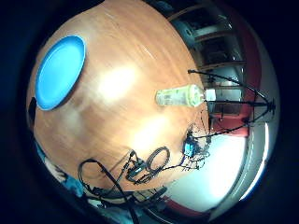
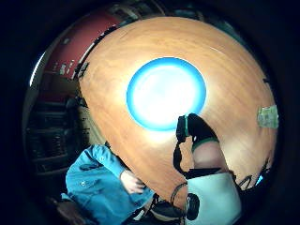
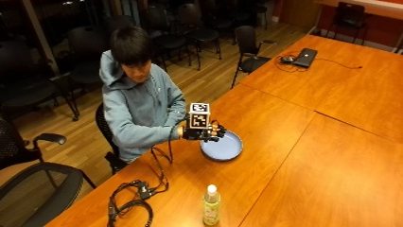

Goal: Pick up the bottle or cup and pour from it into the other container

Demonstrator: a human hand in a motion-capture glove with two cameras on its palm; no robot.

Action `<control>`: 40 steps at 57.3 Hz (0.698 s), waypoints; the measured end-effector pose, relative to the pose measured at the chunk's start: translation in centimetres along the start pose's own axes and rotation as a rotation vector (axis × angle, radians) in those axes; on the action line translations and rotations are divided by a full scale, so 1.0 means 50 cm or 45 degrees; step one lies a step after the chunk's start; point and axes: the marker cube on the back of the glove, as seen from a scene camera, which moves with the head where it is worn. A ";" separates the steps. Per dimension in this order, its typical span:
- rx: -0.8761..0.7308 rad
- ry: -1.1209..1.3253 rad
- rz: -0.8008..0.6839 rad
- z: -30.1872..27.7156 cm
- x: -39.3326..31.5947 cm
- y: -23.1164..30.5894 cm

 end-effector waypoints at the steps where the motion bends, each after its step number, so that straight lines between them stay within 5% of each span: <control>1: 0.000 -0.004 0.001 0.000 0.000 -0.002; 40: 0.017 -0.062 0.117 -0.022 0.129 -0.095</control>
